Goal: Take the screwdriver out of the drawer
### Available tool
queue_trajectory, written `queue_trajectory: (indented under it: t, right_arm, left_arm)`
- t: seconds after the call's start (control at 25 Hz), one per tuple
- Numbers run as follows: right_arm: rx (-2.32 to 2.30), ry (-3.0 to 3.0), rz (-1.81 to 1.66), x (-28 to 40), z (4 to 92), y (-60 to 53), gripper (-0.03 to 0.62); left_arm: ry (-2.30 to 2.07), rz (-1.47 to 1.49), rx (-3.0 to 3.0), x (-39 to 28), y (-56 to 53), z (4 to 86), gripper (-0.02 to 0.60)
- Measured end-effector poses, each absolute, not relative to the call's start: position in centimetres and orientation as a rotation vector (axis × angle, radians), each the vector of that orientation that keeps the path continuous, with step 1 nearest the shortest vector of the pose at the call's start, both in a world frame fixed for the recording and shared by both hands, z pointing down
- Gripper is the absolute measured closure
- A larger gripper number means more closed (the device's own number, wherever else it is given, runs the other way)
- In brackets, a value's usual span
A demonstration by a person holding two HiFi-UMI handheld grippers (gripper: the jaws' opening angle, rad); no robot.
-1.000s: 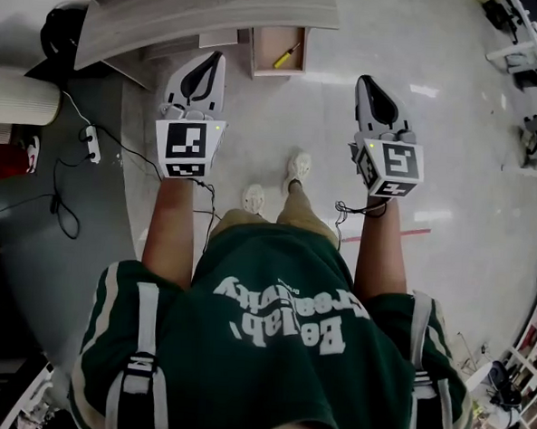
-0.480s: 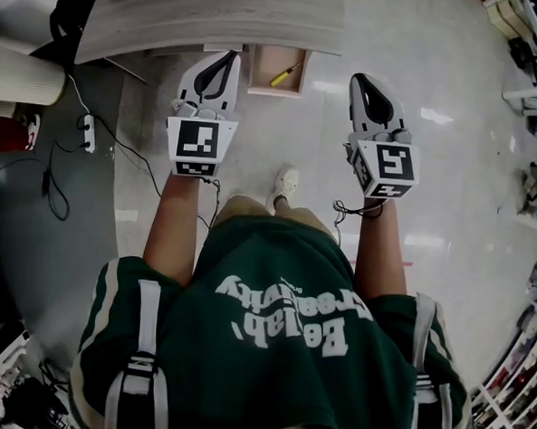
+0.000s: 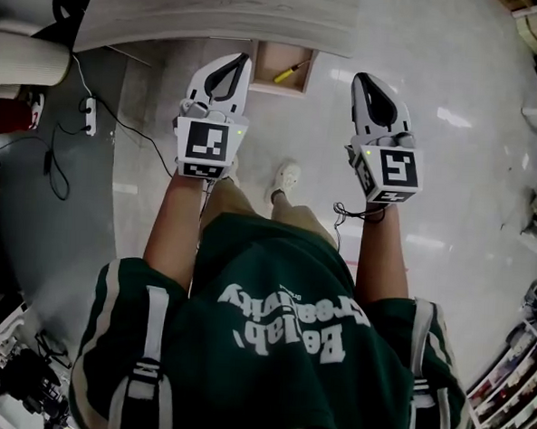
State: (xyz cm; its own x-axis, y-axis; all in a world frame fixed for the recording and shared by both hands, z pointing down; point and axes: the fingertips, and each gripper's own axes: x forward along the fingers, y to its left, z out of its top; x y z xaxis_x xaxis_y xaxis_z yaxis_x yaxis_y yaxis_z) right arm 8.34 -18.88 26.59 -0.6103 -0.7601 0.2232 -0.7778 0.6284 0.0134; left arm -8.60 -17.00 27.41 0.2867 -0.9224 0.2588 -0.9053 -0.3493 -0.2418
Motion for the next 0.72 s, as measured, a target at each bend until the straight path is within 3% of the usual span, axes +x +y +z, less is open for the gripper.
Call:
queue_trajectory:
  t: [0.72]
  right_arm:
    - [1.345, -2.505, 0.241, 7.0, 42.8, -29.8, 0.559]
  left_arm:
    - [1.504, -0.810, -2.691, -8.3, -29.7, 48.1, 0.565]
